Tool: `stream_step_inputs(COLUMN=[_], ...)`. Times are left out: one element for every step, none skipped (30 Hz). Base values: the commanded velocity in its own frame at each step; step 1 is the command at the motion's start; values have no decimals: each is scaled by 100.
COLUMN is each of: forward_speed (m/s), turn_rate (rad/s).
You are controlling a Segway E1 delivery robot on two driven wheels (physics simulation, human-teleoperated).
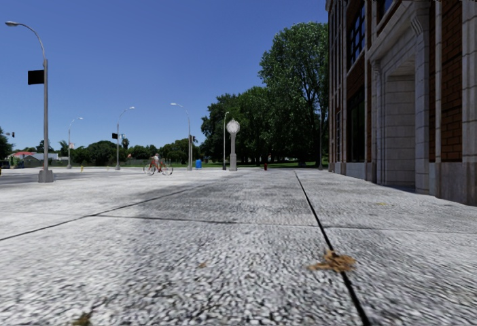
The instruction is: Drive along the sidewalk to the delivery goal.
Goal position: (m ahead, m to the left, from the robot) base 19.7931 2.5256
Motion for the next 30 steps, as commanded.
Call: stream_step_inputs(forward_speed=[200, 200, 200, 200, 200, 200, 200, 200, 200, 200, 200, 200, 200, 200, 200, 200, 200, 200, 200, 200, 200, 200, 200, 200, 200, 200, 200, 200, 200, 200], turn_rate=[0, 0, 0, 0, 0, 0, 0, 0, 0, 0, 0, 0, 0, 0, 0, 0, 0, 0, 0, 0, 0, 0, 0, 0, 0, 0, 0, 0, 0, 0])
